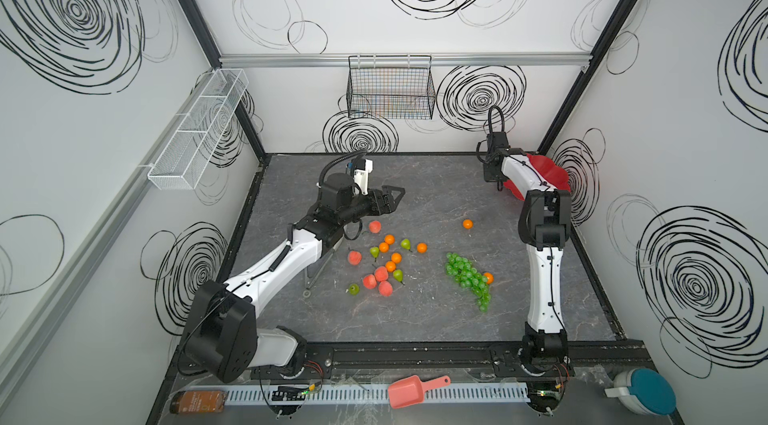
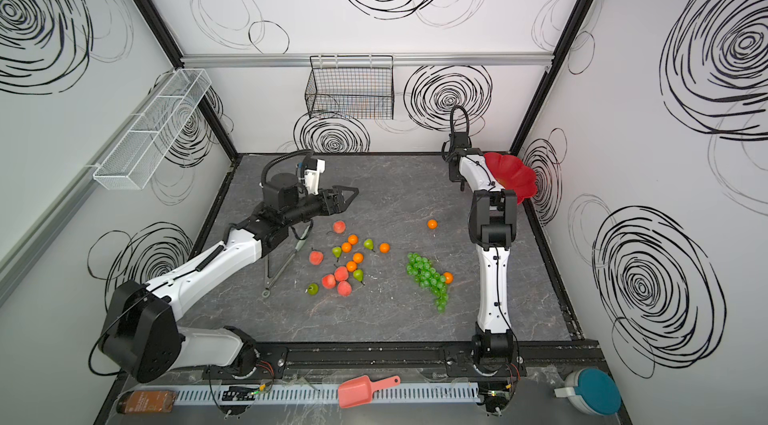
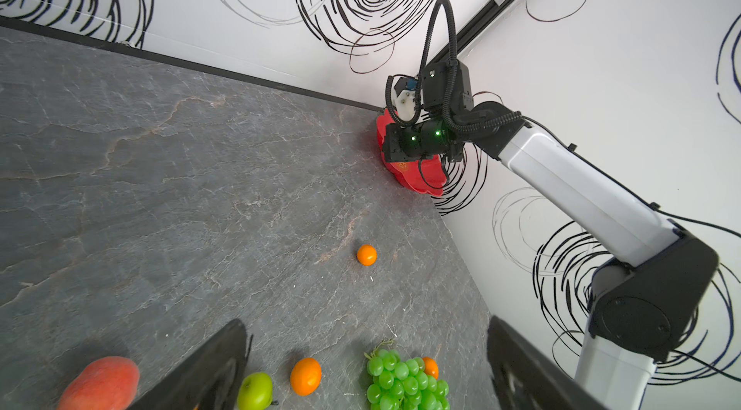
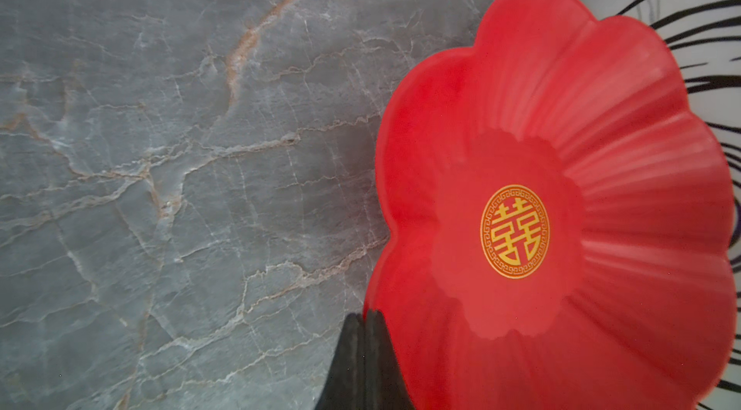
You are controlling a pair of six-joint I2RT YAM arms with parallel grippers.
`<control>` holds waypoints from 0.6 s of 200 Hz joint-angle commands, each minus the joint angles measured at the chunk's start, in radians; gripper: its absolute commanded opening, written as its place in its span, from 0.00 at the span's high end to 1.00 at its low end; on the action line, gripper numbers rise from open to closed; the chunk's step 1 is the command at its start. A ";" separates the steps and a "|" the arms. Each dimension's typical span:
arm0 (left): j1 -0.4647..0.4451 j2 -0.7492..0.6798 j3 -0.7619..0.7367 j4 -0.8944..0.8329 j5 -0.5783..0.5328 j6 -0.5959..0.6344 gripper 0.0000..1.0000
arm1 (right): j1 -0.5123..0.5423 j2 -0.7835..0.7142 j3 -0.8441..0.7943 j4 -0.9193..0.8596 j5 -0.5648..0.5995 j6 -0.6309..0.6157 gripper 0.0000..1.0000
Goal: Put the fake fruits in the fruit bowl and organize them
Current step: 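Drag the red bowl toward the table center with the right gripper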
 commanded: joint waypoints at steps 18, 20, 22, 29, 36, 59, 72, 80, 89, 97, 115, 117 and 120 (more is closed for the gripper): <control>0.065 -0.065 -0.055 -0.008 -0.028 -0.019 0.04 | 0.081 -0.086 -0.053 -0.037 0.045 -0.004 1.00; 0.067 -0.067 -0.057 -0.010 -0.028 -0.019 0.04 | 0.086 -0.088 -0.056 -0.038 0.049 -0.005 1.00; 0.070 -0.070 -0.059 -0.012 -0.028 -0.019 0.04 | 0.090 -0.091 -0.057 -0.037 0.052 -0.005 1.00; 0.080 -0.077 -0.064 -0.021 -0.028 -0.016 0.04 | 0.108 -0.099 -0.072 -0.033 0.060 -0.011 1.00; 0.089 -0.084 -0.070 -0.030 -0.028 -0.013 0.04 | 0.126 -0.107 -0.084 -0.027 0.066 -0.018 1.00; 0.114 -0.114 -0.091 -0.050 -0.028 -0.009 0.04 | 0.186 -0.130 -0.116 -0.016 0.082 -0.041 1.00; 0.124 -0.132 -0.105 -0.061 -0.033 -0.007 0.04 | 0.224 -0.143 -0.132 -0.009 0.084 -0.052 1.00; 0.132 -0.145 -0.114 -0.070 -0.037 -0.007 0.04 | 0.247 -0.153 -0.143 -0.002 0.082 -0.063 1.00; 0.141 -0.158 -0.123 -0.079 -0.046 -0.009 0.04 | 0.277 -0.163 -0.156 0.007 0.077 -0.075 1.00; 0.149 -0.172 -0.131 -0.090 -0.058 -0.012 0.04 | 0.299 -0.169 -0.165 0.013 0.067 -0.085 1.00; 0.177 -0.206 -0.155 -0.105 -0.073 -0.022 0.04 | 0.360 -0.179 -0.179 0.025 0.070 -0.105 1.00; 0.181 -0.210 -0.158 -0.107 -0.074 -0.023 0.04 | 0.364 -0.179 -0.180 0.025 0.073 -0.105 1.00; 0.185 -0.215 -0.162 -0.110 -0.074 -0.023 0.04 | 0.372 -0.179 -0.181 0.026 0.079 -0.105 1.00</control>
